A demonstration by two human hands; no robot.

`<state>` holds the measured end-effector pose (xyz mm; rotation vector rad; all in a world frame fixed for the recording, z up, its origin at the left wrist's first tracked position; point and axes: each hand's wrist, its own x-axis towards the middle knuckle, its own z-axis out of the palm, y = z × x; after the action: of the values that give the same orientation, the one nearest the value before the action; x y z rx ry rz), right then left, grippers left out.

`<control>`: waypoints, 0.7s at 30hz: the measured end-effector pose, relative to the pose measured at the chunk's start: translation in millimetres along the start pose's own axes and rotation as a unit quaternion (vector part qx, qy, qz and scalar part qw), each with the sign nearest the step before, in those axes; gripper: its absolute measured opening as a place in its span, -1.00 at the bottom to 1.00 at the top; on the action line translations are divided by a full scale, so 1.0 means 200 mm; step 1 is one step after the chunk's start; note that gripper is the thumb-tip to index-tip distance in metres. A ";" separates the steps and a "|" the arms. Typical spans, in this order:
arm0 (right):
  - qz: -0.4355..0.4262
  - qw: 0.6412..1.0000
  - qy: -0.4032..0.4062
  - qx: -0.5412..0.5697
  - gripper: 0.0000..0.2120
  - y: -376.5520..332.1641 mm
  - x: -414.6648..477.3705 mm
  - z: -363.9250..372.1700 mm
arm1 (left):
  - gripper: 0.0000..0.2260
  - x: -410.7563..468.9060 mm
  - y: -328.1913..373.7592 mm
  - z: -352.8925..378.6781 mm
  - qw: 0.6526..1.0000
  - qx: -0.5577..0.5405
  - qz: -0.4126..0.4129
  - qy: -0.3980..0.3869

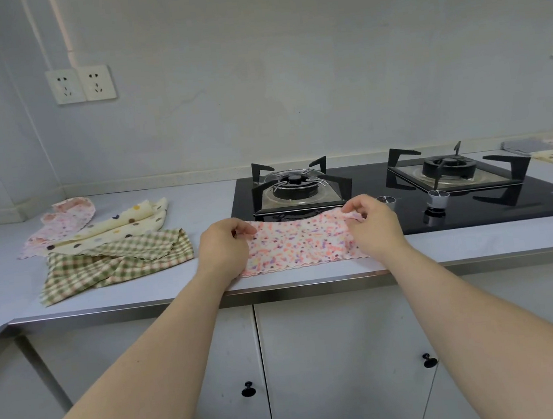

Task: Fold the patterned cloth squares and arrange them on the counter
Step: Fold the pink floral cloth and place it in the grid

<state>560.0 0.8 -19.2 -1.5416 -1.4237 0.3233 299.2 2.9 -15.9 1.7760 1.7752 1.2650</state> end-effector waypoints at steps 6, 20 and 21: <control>0.023 0.996 0.038 0.073 -0.77 -0.11 -0.11 -0.08 | -0.80 -0.12 0.16 -0.14 0.998 -0.065 -0.007 0.000; -0.049 0.970 0.082 0.225 -0.81 -0.63 -1.10 -0.14 | -0.79 -0.95 0.34 -0.54 0.985 -0.170 -0.009 0.005; -0.035 0.970 0.062 0.233 -0.80 -0.64 -1.17 -0.12 | -0.78 -1.00 0.33 -0.56 0.985 -0.170 -0.022 0.000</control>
<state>433.7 -235.0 -2.7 -1.1053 -1.1960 0.4722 290.0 -231.2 25.0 1.5372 1.4819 1.4479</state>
